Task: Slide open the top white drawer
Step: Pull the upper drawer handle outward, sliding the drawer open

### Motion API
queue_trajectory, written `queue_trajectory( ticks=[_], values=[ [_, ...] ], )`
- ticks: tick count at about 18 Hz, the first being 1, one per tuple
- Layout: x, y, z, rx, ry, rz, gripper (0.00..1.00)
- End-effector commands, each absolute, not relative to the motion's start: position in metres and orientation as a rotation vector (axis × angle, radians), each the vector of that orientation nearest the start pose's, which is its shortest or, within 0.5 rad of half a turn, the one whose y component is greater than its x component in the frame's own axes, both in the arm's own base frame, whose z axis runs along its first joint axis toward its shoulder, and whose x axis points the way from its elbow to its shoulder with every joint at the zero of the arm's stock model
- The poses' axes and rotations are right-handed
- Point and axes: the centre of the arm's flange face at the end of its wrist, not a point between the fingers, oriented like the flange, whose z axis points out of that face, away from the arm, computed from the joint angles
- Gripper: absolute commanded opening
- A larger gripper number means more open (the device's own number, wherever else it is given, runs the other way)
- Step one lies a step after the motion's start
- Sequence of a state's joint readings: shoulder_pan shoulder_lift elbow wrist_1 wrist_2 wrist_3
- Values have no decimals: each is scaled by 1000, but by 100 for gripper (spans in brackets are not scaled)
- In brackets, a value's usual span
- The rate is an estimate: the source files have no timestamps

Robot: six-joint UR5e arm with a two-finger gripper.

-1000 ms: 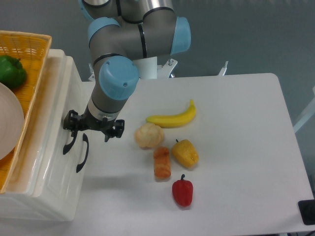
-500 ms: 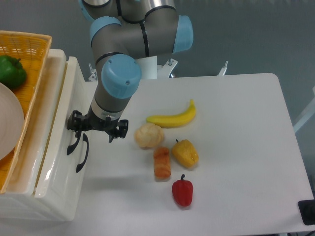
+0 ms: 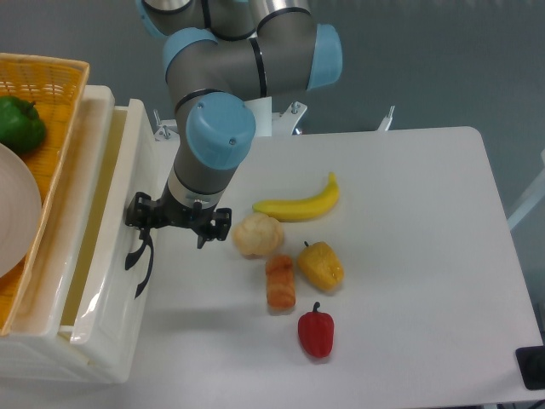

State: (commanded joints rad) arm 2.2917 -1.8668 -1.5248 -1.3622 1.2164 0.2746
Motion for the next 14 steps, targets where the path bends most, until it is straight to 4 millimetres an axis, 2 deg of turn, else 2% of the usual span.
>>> queue_trajectory(
  ticks=[14],
  values=[
    [-284, 555, 375, -2896, -661, -470, 100]
  ],
)
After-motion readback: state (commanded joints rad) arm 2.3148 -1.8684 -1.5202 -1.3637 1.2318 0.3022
